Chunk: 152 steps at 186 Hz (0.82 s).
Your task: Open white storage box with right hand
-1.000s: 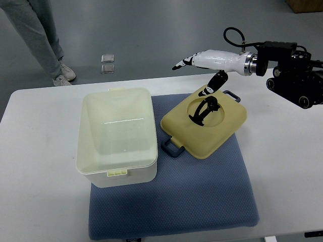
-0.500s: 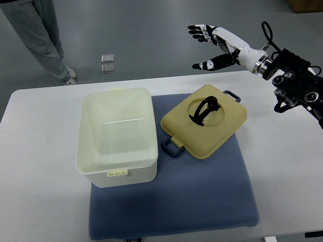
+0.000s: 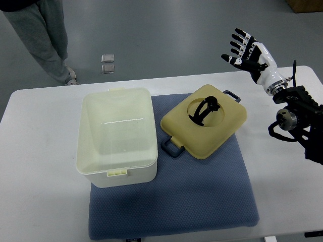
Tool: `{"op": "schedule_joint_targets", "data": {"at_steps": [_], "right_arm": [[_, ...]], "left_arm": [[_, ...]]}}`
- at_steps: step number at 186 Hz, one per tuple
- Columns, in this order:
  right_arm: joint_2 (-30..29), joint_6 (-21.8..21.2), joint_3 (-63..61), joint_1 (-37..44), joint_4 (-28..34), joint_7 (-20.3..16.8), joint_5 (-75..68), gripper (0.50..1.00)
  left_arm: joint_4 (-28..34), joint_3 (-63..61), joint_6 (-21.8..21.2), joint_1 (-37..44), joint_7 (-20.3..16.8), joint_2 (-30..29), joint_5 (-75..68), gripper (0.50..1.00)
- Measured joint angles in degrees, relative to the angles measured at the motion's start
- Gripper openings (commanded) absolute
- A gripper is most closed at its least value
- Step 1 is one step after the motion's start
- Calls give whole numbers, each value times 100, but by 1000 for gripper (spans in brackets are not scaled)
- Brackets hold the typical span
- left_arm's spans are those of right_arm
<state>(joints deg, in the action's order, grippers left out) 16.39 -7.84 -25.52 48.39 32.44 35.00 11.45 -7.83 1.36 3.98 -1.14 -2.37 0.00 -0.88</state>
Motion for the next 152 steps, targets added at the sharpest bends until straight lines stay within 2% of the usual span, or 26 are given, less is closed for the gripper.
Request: {"op": "schedule_joint_targets", "data": {"at_steps": [52,152], "right_arm": [[-114,8,1,-79,-11,-244,-801,919],[-250,122,-26,-265,-37,-188,-864,926]], "left_arm": [[0,-1,-3,0,0,0,0,1000],[1,3,0,0,0,0,0,1000]]}}
